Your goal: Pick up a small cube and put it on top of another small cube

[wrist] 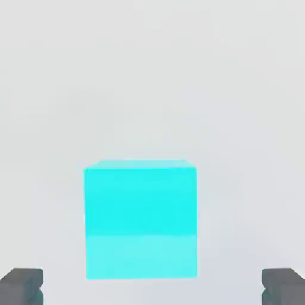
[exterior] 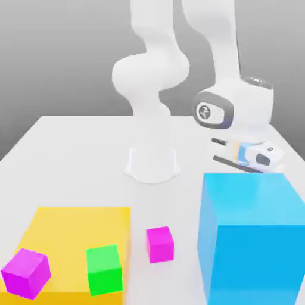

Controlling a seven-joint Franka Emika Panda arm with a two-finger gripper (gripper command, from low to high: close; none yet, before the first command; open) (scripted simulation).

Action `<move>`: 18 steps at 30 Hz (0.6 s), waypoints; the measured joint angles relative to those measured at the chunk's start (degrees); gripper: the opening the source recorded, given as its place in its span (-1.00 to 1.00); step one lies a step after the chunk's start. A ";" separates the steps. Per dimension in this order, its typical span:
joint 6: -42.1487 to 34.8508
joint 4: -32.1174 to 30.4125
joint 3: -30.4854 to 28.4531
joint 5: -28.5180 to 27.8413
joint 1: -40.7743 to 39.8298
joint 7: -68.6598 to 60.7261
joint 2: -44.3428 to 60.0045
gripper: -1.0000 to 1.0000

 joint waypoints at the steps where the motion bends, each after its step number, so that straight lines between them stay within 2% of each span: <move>1: 0.65 0.33 -0.69 -2.03 0.34 1.51 1.04 0.00; 6: 4.68 1.50 -3.79 -5.82 2.90 4.64 6.41 0.00; 11: 9.12 2.12 1.88 -3.93 -2.16 3.49 11.63 0.00; 12: 9.58 2.18 2.80 -3.70 -3.02 3.33 12.16 -1.00; 18: 9.72 2.20 3.12 -3.46 -3.25 3.18 12.43 -1.00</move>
